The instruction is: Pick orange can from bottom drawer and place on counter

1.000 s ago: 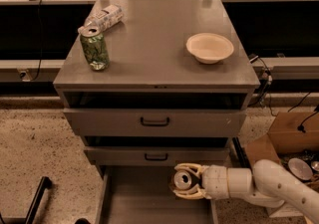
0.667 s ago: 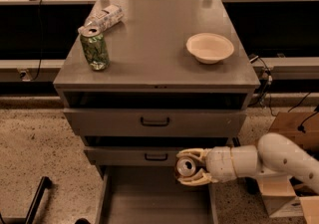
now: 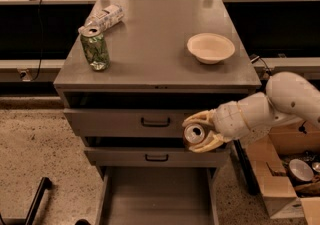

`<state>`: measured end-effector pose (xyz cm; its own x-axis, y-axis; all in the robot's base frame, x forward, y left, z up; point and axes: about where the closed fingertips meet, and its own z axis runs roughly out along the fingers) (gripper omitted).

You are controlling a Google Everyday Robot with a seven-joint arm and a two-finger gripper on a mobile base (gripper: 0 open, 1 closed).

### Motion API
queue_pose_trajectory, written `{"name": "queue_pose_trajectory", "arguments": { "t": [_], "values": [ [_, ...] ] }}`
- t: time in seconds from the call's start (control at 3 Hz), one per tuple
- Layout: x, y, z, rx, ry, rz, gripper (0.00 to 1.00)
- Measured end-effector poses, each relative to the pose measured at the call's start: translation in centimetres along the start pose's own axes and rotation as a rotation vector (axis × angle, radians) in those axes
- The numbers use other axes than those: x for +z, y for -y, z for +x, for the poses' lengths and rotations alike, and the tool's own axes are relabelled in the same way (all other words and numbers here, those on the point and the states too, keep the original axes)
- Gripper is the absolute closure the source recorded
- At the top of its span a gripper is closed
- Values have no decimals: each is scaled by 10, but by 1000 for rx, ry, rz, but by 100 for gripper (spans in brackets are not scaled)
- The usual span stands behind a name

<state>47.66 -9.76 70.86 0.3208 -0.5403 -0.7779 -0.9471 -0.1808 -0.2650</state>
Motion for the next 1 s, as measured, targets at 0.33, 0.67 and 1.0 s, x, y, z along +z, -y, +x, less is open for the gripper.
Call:
{"name": "queue_pose_trajectory", "arguments": {
  "t": [0.33,0.67,1.0],
  "values": [
    [-5,6,-5,-22,-8,-10,100],
    [9,5,-24,-59,-88,-95,100],
    [49,-8,-106,-180,-245,-342,100]
  ]
}}
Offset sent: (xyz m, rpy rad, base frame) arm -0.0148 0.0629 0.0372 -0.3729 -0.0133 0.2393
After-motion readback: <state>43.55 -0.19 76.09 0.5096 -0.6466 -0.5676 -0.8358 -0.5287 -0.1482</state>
